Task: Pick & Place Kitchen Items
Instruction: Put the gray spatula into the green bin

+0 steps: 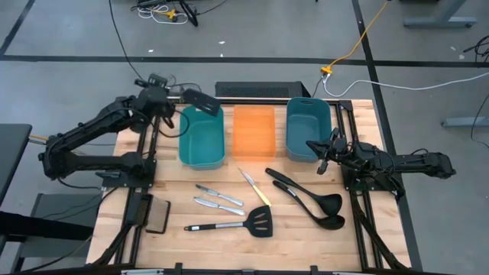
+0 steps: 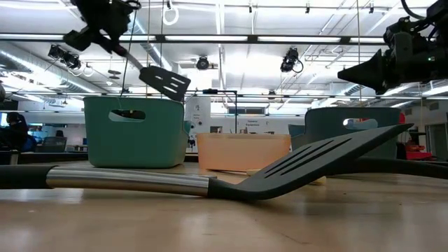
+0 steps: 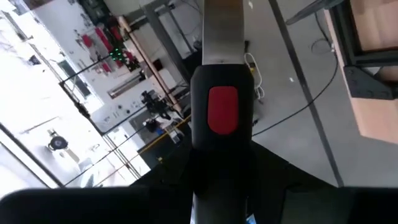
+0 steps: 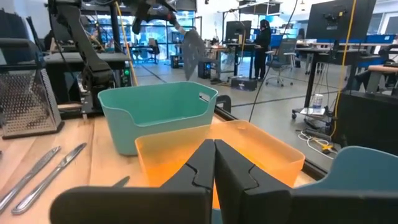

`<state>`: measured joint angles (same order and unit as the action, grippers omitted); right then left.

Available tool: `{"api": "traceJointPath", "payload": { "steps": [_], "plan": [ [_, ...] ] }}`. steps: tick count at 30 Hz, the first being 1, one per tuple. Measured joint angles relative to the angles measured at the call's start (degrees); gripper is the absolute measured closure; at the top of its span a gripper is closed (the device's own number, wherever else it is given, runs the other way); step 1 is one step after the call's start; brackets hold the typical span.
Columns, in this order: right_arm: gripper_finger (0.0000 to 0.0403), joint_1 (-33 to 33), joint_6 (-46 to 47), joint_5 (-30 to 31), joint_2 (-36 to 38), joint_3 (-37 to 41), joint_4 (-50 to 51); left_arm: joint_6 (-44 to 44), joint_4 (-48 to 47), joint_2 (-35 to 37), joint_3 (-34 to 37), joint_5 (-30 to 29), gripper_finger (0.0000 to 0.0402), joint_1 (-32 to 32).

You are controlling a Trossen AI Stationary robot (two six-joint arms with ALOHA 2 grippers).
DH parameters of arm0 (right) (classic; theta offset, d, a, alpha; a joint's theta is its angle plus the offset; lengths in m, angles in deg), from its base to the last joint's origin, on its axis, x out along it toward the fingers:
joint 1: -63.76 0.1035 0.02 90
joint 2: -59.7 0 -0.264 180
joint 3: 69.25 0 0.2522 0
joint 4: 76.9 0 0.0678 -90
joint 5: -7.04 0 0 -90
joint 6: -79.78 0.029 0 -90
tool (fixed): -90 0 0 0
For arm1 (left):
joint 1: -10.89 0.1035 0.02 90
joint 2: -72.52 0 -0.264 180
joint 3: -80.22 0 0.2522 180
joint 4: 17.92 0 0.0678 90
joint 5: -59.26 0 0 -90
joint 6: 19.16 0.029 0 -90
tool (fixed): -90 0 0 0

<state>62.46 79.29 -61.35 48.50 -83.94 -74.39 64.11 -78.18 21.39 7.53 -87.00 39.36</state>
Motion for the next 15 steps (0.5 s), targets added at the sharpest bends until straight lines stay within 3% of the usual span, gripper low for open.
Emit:
{"api": "traceJointPath", "payload": {
  "steps": [8,15],
  "plan": [
    [0.0392,0.01,-0.02,0.01,0.00,0.00,0.00,3.06,-0.12,7.32,10.44,3.70,0.0287,-2.32],
    [0.0392,0.01,-0.02,0.00,0.00,0.00,-0.04,9.55,5.38,7.61,15.36,5.02,0.0287,-6.03]
  ]
}}
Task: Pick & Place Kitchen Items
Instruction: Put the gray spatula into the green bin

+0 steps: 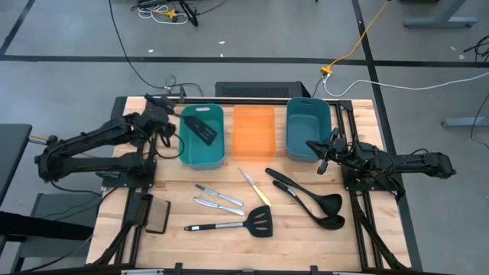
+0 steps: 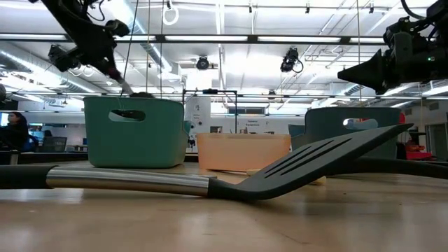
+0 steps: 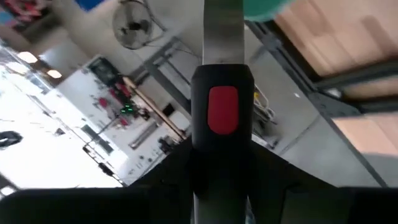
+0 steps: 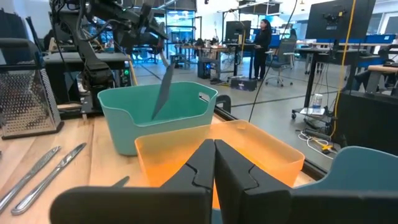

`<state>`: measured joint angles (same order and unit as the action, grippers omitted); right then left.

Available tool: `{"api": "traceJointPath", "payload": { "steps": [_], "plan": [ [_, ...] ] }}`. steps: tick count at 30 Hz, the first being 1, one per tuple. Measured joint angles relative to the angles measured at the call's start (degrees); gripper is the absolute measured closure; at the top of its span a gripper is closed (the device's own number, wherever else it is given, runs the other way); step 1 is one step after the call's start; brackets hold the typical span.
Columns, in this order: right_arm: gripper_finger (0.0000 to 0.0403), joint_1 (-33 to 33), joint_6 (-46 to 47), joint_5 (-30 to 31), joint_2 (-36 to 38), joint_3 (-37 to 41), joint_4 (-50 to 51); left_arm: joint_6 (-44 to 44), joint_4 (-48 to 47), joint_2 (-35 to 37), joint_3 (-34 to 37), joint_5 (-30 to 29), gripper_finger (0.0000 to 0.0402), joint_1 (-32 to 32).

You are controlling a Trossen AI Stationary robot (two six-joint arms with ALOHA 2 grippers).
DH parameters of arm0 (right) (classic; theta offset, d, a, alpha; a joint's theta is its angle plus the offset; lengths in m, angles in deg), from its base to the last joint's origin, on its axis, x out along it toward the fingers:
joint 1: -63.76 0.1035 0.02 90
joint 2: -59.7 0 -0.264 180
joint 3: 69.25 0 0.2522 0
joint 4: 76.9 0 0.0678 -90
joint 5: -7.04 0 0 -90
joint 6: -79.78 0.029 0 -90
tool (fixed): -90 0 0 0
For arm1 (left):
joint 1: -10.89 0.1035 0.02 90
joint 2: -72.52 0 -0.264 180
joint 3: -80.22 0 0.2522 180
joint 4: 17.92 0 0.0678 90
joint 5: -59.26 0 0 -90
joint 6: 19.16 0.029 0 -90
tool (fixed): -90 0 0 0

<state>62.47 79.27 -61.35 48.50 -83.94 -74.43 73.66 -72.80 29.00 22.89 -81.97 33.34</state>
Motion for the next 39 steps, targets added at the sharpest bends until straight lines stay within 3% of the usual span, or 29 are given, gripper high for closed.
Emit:
{"api": "traceJointPath", "payload": {
  "steps": [23,39],
  "plan": [
    [0.0392,-0.01,0.10,0.01,-0.01,0.00,0.07,7.65,4.38,-10.04,0.79,10.65,0.0287,-0.68],
    [0.0392,0.01,-0.02,0.03,-0.02,0.00,0.33,7.54,5.98,-16.06,0.74,19.10,0.0287,3.91]
  ]
}}
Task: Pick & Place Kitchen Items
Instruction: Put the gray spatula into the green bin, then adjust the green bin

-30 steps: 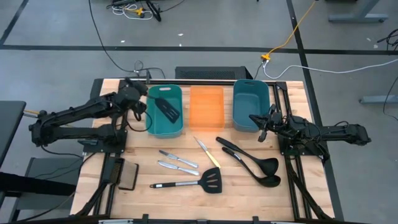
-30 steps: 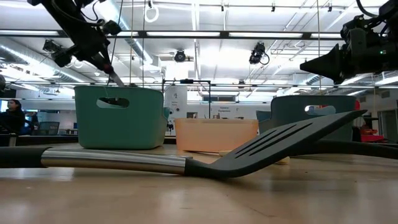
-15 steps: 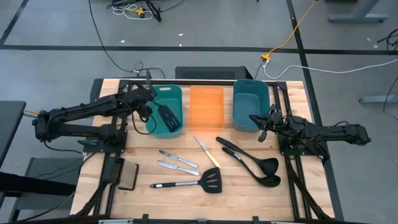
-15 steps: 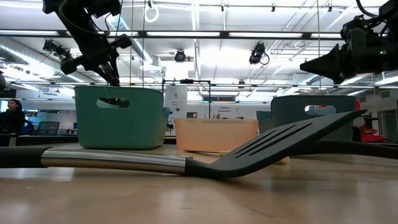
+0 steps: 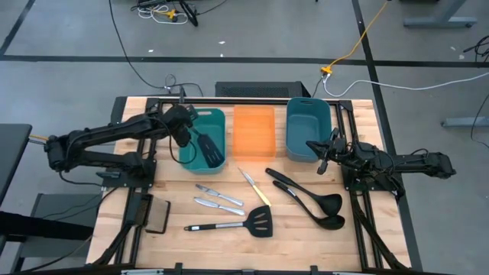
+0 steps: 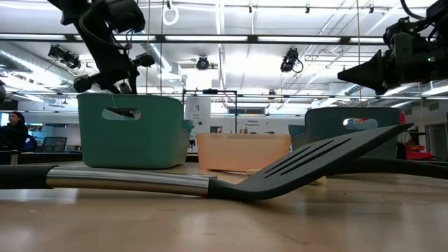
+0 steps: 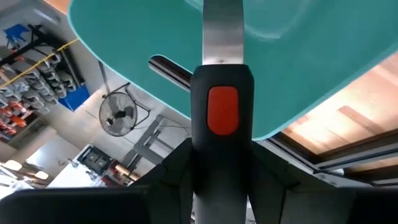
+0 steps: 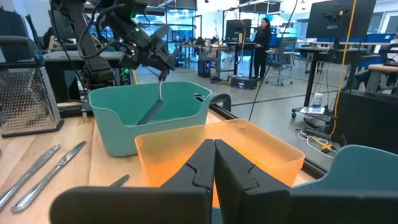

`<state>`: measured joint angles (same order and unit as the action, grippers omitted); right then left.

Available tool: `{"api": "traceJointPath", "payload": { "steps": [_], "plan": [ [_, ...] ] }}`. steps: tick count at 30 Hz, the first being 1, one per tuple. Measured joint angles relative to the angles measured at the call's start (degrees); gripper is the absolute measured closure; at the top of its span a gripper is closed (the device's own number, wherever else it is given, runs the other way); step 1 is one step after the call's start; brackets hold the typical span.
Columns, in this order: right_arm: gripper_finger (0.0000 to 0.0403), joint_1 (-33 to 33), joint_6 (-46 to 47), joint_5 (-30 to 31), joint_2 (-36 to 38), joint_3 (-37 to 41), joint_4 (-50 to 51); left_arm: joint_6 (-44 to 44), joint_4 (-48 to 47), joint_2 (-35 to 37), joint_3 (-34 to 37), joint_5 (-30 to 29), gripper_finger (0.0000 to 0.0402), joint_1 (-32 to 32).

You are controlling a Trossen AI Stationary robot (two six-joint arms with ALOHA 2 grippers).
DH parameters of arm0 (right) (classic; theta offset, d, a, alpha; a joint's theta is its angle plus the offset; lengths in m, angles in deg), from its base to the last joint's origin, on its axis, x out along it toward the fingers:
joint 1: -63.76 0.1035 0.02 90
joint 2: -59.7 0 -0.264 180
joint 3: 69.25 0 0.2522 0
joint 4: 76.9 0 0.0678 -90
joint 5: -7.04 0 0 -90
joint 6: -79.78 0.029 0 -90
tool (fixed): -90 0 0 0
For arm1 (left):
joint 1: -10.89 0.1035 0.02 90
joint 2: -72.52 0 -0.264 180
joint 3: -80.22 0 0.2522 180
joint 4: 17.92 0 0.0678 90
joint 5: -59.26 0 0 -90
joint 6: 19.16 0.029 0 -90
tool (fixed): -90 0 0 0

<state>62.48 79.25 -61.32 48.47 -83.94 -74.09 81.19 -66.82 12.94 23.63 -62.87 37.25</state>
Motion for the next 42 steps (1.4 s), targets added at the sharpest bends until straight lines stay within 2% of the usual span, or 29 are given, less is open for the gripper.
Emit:
{"api": "traceJointPath", "payload": {
  "steps": [10,19,24,32,38,42],
  "plan": [
    [0.0392,0.00,-0.13,0.45,-0.02,0.00,0.47,0.45,-0.17,-0.55,0.00,5.30,0.0287,6.18],
    [0.0392,0.00,-0.26,0.45,-0.02,0.00,0.80,0.91,-0.16,-0.55,0.00,10.04,0.0280,8.04],
    [0.0392,0.00,-0.33,0.45,-0.02,0.00,0.81,-0.86,-0.04,-0.53,0.00,10.63,0.0250,8.01],
    [0.0392,0.00,-0.31,0.43,-0.02,0.00,0.80,-3.20,0.04,-0.53,0.00,9.53,0.0269,8.13],
    [0.0392,0.00,-0.17,0.43,-0.02,0.00,0.80,-10.92,0.16,0.52,-1.07,3.60,0.0275,6.90],
    [0.0392,-0.01,-0.17,0.41,-0.02,0.00,0.78,-21.61,0.10,3.42,-2.87,9.11,0.0277,3.82]
  ]
}}
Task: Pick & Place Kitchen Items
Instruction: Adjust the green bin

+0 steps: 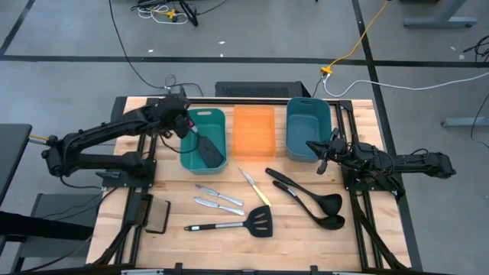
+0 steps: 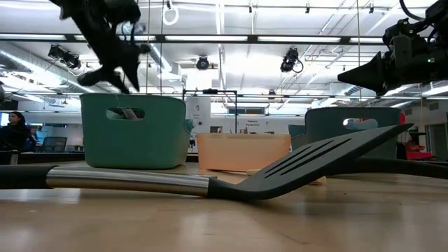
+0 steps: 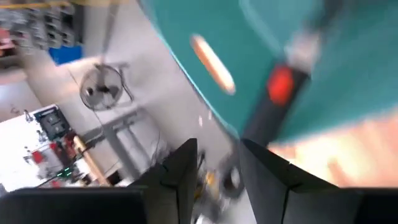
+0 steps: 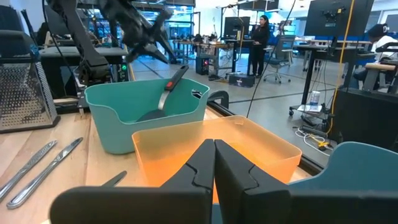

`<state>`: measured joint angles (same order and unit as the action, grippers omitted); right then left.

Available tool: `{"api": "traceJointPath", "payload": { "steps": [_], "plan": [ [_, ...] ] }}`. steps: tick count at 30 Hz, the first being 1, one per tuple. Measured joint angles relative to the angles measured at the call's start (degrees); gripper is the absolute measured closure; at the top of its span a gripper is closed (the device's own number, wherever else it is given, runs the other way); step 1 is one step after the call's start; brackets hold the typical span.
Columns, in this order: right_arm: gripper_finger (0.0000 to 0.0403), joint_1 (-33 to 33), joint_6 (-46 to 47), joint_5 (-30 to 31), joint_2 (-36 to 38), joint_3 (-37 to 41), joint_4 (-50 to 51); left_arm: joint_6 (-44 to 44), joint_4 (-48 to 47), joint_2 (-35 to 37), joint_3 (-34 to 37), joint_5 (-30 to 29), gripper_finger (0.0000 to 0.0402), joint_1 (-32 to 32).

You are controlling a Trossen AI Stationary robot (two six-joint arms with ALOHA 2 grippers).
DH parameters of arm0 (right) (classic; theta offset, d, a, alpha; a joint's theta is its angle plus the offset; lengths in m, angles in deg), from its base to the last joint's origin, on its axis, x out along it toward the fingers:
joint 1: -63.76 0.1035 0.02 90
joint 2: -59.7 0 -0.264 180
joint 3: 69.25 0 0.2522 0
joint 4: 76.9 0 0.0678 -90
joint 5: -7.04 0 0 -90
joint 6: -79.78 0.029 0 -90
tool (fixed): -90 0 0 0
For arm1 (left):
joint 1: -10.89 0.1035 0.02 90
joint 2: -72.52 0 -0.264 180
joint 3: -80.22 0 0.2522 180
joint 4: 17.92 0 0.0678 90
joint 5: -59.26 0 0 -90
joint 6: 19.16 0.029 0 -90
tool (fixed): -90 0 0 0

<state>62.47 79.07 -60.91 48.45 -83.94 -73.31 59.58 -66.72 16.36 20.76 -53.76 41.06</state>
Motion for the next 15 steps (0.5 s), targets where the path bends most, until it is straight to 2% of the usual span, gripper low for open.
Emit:
{"api": "traceJointPath", "payload": {
  "steps": [3,9,10,13,15],
  "plan": [
    [0.0392,0.00,0.00,-0.01,0.00,0.00,0.00,-14.52,0.05,1.97,-2.42,4.38,0.0288,-3.86],
    [0.0392,0.01,-0.02,-0.01,0.00,0.00,-0.04,-46.13,-0.62,2.74,-8.91,4.70,0.0337,-11.58],
    [0.0392,0.01,-0.02,-0.01,0.00,0.00,-0.04,-50.11,-0.76,2.74,-9.77,7.61,0.0349,-12.44],
    [0.0392,0.00,-0.02,-0.02,0.00,0.00,-0.07,-60.15,-0.70,2.76,-11.08,22.63,0.0387,-14.34],
    [0.0392,-0.01,-0.02,-0.03,0.00,0.00,-0.08,-67.10,0.05,2.70,-11.10,28.67,0.0394,-15.73]
  ]
}}
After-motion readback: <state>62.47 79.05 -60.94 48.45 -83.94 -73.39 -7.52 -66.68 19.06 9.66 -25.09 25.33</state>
